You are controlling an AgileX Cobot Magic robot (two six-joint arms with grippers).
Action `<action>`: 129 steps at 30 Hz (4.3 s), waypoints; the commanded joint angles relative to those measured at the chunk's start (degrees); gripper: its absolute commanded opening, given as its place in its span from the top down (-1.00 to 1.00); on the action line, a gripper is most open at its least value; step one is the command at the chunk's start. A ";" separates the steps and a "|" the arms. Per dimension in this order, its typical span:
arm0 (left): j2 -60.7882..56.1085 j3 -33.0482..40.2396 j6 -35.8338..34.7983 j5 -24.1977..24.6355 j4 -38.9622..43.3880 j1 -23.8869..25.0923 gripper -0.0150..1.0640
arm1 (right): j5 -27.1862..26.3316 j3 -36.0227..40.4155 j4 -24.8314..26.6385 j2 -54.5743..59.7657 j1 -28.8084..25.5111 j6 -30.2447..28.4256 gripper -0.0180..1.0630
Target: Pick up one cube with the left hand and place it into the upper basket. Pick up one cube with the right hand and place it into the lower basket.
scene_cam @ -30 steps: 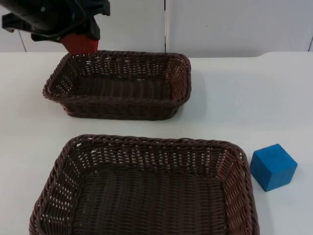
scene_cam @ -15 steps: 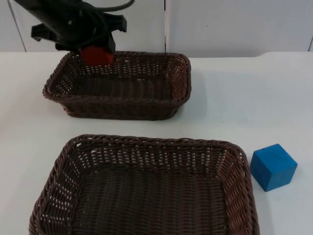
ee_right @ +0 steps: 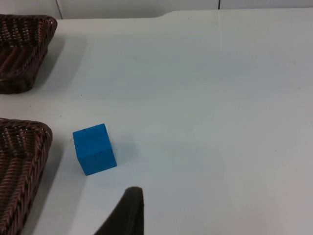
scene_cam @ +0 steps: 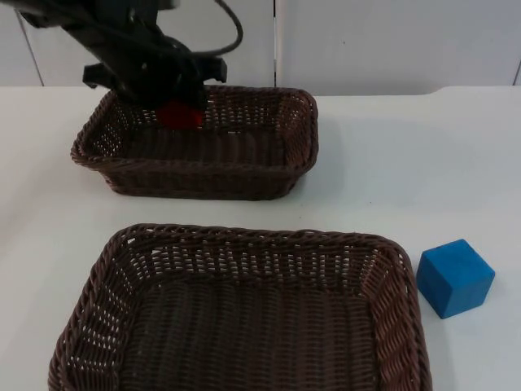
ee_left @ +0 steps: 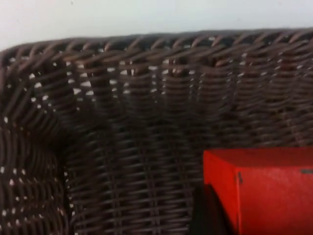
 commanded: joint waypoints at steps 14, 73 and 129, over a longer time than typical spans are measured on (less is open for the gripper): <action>4.75 -0.52 0.85 0.54 -0.05 -0.31 0.71 | -0.32 -0.03 -0.18 -0.09 -0.14 -0.12 -0.96; -40.37 25.71 0.75 3.73 -0.22 -0.31 -0.98 | -0.32 -0.03 -0.18 -0.09 -0.14 -0.12 -0.96; -85.39 48.92 0.73 16.97 3.75 -0.31 -0.98 | -0.32 -0.03 -0.18 -0.09 -0.14 -0.12 -0.96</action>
